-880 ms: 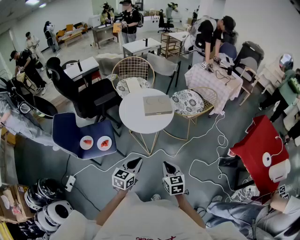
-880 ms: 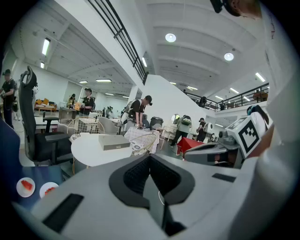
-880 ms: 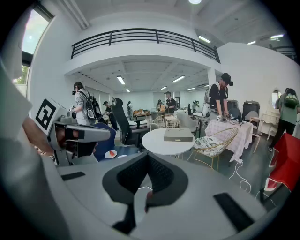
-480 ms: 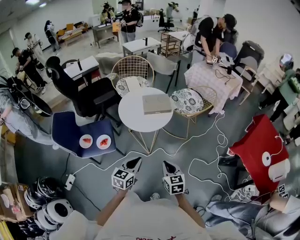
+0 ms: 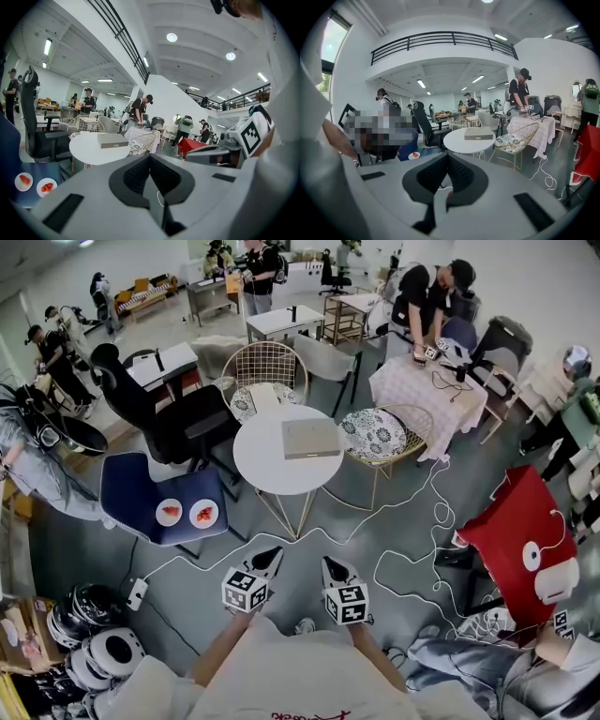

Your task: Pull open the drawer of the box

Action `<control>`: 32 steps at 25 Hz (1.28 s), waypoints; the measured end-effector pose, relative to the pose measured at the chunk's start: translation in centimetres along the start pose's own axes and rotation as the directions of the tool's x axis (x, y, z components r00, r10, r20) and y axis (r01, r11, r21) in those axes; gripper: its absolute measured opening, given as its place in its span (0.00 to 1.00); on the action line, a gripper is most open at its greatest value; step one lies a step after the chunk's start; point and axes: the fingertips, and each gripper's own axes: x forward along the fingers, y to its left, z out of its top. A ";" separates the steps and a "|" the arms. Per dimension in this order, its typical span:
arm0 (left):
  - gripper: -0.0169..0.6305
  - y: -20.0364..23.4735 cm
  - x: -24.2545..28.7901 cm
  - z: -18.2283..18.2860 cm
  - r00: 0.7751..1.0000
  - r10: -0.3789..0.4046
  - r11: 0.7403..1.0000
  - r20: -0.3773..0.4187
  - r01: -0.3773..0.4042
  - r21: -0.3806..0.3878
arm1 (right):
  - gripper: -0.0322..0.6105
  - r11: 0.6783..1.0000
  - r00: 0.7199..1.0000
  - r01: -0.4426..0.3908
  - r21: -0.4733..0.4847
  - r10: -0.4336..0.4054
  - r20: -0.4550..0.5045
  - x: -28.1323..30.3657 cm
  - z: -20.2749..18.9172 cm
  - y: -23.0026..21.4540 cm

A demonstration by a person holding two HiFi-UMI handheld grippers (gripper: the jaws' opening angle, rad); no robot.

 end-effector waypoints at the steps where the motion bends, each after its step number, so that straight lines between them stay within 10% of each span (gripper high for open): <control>1: 0.04 -0.2 0.2 -0.1 1.000 0.002 1.000 -0.001 -0.002 -0.003 | 0.07 1.000 1.000 -0.001 -0.003 0.001 -0.003 -0.1 -0.2 -0.2; 32: 0.04 -1.4 4.8 -2.0 0.999 0.049 0.999 -0.002 -0.049 -0.016 | 0.07 0.999 0.999 -0.024 -0.026 0.023 -0.024 0.4 -2.0 -5.9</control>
